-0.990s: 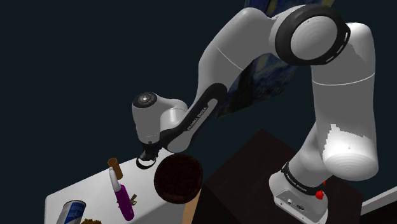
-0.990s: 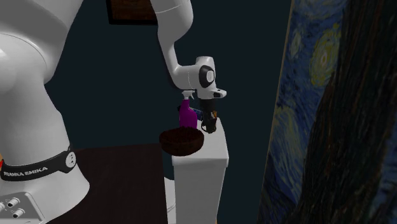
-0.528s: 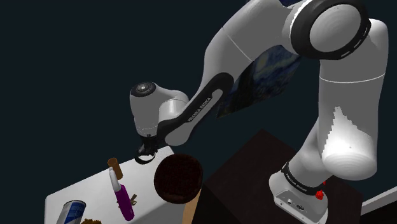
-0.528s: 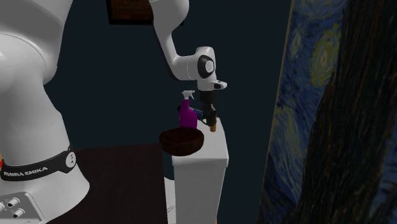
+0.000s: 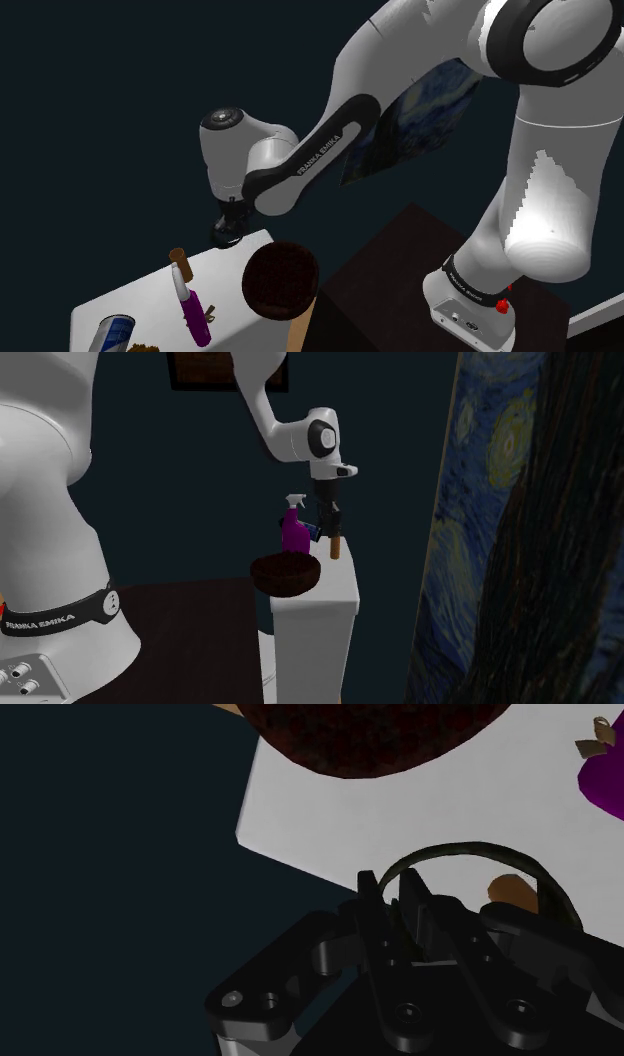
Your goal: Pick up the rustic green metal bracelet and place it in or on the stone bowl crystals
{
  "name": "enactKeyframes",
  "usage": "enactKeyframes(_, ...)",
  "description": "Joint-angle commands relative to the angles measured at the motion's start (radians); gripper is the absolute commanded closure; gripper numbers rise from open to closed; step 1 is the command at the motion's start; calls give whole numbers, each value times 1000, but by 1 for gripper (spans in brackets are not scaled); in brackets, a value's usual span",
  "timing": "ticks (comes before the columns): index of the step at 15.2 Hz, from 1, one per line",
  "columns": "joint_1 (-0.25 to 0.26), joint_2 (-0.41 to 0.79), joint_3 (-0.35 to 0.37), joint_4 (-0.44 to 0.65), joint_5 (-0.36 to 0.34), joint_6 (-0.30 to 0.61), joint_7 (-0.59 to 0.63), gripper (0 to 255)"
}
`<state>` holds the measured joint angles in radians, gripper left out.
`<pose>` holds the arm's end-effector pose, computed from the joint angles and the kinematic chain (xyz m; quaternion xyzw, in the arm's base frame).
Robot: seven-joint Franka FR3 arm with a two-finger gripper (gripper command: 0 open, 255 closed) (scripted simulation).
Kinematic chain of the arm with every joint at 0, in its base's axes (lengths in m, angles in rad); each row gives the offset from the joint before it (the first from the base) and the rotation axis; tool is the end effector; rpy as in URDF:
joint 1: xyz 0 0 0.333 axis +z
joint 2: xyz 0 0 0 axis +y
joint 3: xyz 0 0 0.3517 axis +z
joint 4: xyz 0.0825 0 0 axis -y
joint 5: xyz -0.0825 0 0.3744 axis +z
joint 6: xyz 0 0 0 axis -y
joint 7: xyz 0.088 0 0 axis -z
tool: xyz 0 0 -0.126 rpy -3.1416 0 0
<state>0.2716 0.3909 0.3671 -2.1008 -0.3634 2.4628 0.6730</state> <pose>0.4786 0.3437 0.2646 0.9927 0.1111 0.0329 0.0321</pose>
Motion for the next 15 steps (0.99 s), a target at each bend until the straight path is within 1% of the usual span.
enactKeyframes(1, -6, -21, 9, 1, 16, -21, -11, 255)
enactKeyframes(4, -12, -43, 18, 3, 32, -43, -24, 255)
enactKeyframes(10, -44, -233, 53, -283, 92, 73, -31, 255)
enactKeyframes(15, -47, -396, 83, -503, 189, 152, -72, 255)
